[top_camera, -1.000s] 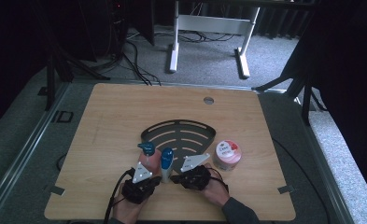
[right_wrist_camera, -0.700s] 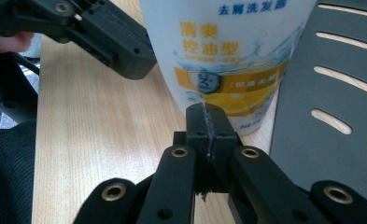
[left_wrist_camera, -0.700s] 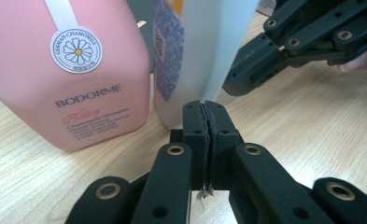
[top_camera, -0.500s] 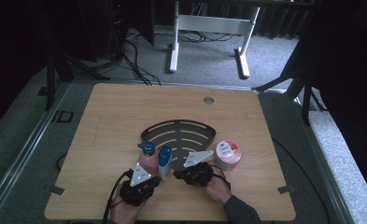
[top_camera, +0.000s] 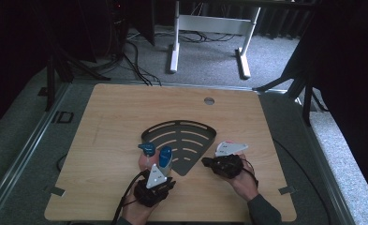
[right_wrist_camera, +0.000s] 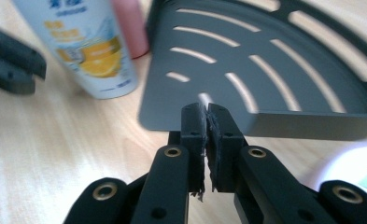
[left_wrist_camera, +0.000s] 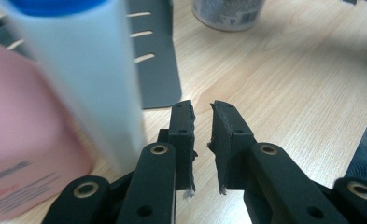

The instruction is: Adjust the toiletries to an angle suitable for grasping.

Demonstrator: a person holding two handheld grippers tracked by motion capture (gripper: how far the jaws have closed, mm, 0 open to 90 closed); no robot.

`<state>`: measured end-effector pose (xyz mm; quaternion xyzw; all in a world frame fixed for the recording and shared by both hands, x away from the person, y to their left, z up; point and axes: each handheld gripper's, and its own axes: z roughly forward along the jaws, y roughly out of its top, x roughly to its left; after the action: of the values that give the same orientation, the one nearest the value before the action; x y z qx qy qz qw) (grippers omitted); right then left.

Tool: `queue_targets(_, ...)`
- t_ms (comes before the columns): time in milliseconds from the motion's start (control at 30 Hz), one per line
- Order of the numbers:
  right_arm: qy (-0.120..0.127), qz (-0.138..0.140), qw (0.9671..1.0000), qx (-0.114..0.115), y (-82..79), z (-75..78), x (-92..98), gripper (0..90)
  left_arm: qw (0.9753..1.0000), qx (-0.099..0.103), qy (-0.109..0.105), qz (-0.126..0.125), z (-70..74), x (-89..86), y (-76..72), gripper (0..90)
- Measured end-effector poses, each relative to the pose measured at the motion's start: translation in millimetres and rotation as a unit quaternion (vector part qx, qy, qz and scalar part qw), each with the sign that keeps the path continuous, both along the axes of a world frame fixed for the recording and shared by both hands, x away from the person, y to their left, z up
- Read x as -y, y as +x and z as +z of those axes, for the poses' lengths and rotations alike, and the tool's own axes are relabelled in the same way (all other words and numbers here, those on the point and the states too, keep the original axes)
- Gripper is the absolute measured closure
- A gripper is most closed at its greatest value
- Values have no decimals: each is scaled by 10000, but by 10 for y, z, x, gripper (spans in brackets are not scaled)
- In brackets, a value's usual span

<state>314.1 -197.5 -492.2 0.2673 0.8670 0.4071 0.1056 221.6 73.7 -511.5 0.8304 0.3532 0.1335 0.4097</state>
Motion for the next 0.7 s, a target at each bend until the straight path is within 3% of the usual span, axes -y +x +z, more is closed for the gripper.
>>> queue_targets(400, 119, -713, 9973, 97, 246, 113, 478, 900, 9997, -71, 63, -207, -103, 140, 62, 787)
queue_targets(533, 157, -956, 9952, 116, 316, 112, 623, 900, 9996, -88, 92, -238, -132, 172, 73, 795)
queue_targets(700, 231, -1302, 9912, 61, 416, 88, 821, 900, 9995, -137, 138, -257, -172, 197, 83, 877)
